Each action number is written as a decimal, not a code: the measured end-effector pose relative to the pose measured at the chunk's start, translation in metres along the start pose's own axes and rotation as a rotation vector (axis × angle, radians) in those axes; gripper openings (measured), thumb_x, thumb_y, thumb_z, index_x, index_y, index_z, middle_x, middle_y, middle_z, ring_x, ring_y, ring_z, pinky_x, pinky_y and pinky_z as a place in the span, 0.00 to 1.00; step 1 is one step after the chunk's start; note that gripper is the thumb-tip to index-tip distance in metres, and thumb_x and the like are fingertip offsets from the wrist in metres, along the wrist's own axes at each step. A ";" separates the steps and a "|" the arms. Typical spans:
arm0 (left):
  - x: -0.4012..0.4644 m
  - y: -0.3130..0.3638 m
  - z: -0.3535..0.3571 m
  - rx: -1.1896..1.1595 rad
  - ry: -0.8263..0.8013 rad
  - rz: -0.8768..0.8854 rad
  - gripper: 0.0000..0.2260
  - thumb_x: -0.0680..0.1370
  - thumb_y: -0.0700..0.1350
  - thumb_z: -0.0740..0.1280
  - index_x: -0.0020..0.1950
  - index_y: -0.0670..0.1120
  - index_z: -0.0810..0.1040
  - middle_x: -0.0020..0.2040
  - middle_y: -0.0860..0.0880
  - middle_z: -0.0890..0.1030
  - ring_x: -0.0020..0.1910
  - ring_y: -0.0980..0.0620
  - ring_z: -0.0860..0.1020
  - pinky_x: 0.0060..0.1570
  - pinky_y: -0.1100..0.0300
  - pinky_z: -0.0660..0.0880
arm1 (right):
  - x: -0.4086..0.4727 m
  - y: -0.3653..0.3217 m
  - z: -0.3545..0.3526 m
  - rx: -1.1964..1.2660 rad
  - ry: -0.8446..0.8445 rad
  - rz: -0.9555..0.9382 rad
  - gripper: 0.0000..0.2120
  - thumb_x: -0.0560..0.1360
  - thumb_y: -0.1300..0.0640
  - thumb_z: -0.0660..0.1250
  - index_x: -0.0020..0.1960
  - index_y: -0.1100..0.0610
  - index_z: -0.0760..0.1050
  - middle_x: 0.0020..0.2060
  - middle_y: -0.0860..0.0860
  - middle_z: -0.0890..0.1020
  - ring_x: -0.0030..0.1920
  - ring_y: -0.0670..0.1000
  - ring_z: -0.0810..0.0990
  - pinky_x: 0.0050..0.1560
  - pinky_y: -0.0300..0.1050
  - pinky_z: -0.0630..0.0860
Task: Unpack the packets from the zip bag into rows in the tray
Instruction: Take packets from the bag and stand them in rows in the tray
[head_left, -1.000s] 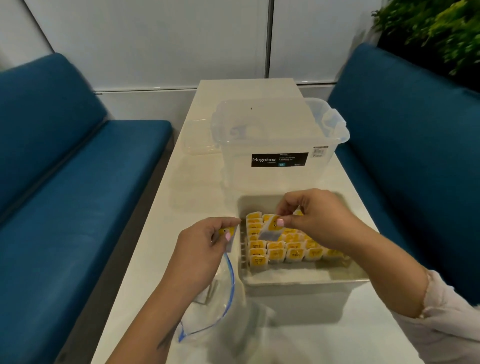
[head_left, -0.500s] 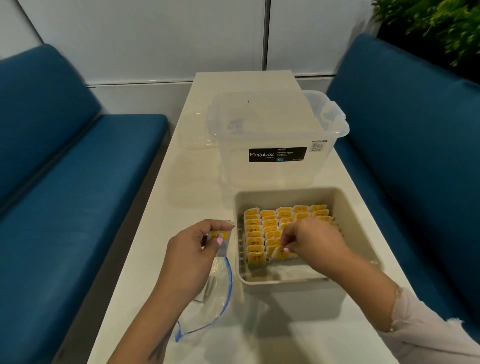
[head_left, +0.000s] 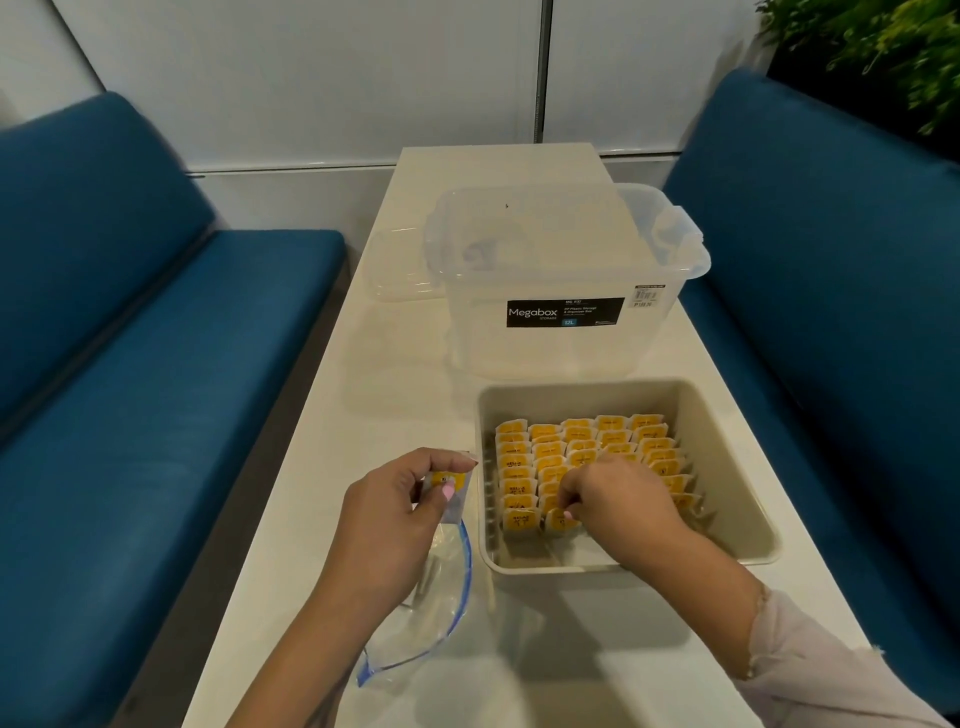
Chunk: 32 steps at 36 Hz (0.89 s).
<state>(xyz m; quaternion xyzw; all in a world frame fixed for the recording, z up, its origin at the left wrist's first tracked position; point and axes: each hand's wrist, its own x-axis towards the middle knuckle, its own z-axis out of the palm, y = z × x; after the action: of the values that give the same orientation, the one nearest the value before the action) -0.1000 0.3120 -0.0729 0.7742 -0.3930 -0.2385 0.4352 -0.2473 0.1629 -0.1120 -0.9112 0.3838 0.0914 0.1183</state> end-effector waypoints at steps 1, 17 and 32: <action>0.000 0.000 0.000 0.002 -0.001 -0.001 0.15 0.77 0.38 0.65 0.45 0.59 0.80 0.50 0.61 0.82 0.43 0.56 0.77 0.56 0.54 0.76 | 0.000 0.000 0.001 -0.002 0.008 -0.001 0.08 0.78 0.54 0.64 0.55 0.47 0.79 0.50 0.49 0.80 0.50 0.50 0.78 0.46 0.43 0.74; 0.005 -0.003 0.007 -0.177 0.017 -0.066 0.11 0.74 0.38 0.69 0.44 0.52 0.69 0.42 0.52 0.82 0.40 0.56 0.81 0.38 0.67 0.76 | -0.002 0.000 -0.003 0.069 0.075 -0.005 0.10 0.74 0.51 0.69 0.55 0.46 0.78 0.51 0.47 0.80 0.52 0.49 0.76 0.48 0.42 0.74; 0.009 0.013 0.020 -0.606 -0.037 -0.151 0.13 0.73 0.34 0.69 0.50 0.46 0.69 0.45 0.43 0.83 0.44 0.45 0.82 0.51 0.44 0.77 | -0.020 -0.027 -0.065 0.681 0.276 -0.131 0.08 0.76 0.47 0.66 0.50 0.49 0.81 0.42 0.42 0.81 0.43 0.41 0.77 0.45 0.42 0.75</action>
<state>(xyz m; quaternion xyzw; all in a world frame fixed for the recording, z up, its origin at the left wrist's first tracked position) -0.1136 0.2910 -0.0720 0.6317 -0.2531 -0.3905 0.6200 -0.2361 0.1759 -0.0406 -0.8461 0.3452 -0.1731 0.3676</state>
